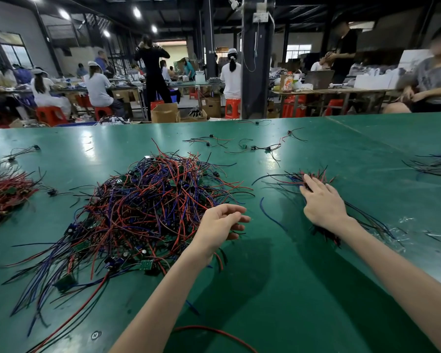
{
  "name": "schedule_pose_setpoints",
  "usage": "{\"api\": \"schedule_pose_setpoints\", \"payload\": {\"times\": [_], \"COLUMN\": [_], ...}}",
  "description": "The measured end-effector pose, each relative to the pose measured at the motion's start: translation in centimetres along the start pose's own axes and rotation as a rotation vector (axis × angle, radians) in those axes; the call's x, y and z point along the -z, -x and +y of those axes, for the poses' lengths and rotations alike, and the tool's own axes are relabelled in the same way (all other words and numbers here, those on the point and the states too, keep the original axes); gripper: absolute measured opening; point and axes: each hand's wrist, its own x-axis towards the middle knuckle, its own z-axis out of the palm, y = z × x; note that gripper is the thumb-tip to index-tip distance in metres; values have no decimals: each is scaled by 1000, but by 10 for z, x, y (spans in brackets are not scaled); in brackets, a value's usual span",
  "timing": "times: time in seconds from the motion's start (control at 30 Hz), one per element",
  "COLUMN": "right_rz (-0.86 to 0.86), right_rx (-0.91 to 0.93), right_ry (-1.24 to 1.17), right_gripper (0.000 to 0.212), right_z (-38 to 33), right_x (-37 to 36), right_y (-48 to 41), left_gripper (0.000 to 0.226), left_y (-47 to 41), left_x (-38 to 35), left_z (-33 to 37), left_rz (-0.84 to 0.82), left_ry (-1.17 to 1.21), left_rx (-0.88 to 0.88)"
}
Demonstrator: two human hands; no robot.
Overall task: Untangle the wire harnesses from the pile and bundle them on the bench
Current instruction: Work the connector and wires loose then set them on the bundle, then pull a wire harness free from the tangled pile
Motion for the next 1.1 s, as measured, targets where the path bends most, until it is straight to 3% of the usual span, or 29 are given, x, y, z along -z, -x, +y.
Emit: {"api": "schedule_pose_setpoints", "payload": {"times": [0.43,0.57,0.67,0.8,0.87,1.0,1.1], "right_rz": [-10,169,190,168,176,205,200], "right_rx": [-62,49,181,260,256,266,272], "right_ry": [-66,-63,-130,-184,-188,-203,-226], "right_gripper": [53,49,40,32,31,30,29], "right_z": [-18,-47,-73,-90,-92,-92,-92], "right_x": [12,15,10,-2,-5,-6,-7], "right_y": [11,27,41,52,53,53,53], "left_gripper": [16,19,21,41,47,34,24], "left_y": [-2,-7,-14,-27,-33,-52,-66], "left_x": [0,5,23,55,71,96,102], "left_z": [-10,-6,-1,-2,1,15,24], "left_rz": [45,209,398,537,610,705,672], "left_ry": [-188,-413,-557,-907,-933,-889,-1108], "left_rx": [-76,-289,-393,-245,-168,-111,-6]}}
